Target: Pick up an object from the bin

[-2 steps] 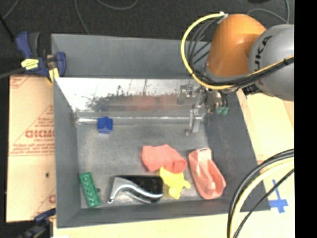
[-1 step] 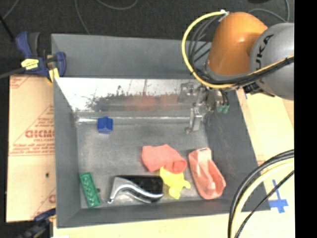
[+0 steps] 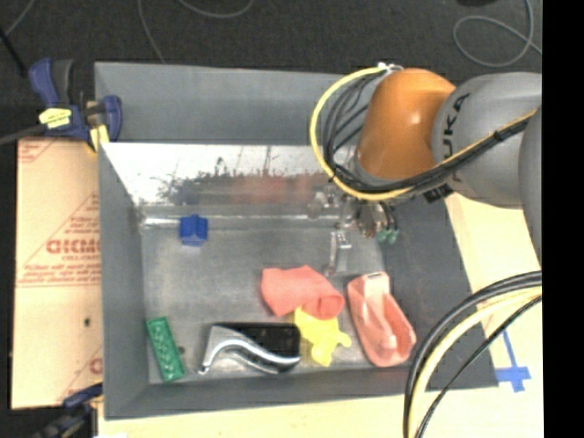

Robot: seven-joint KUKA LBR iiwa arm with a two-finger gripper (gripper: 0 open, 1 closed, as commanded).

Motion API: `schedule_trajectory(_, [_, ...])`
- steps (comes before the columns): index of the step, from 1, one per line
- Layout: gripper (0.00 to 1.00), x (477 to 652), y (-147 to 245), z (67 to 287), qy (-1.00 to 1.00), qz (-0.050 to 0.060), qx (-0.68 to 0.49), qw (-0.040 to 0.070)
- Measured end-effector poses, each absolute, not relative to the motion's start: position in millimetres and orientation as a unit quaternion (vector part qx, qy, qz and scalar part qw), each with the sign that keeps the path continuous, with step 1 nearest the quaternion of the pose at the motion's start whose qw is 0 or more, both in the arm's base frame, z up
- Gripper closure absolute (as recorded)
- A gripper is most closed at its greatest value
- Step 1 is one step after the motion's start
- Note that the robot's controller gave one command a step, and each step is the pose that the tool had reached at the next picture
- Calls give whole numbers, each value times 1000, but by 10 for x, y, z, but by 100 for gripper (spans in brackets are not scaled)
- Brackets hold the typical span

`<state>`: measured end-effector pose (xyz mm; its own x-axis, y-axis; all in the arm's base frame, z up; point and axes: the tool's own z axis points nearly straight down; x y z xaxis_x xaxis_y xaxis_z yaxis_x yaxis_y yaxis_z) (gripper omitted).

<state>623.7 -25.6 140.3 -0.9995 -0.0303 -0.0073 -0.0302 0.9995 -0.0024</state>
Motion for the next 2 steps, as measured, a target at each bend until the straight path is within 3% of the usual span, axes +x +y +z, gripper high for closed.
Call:
schedule_trajectory(1, [0, 6053, -199, 877, 1000, -1, -24, 4])
schedule_trajectory(2, [100, 5789, -406, 720, 1000, -1, 8, 6])
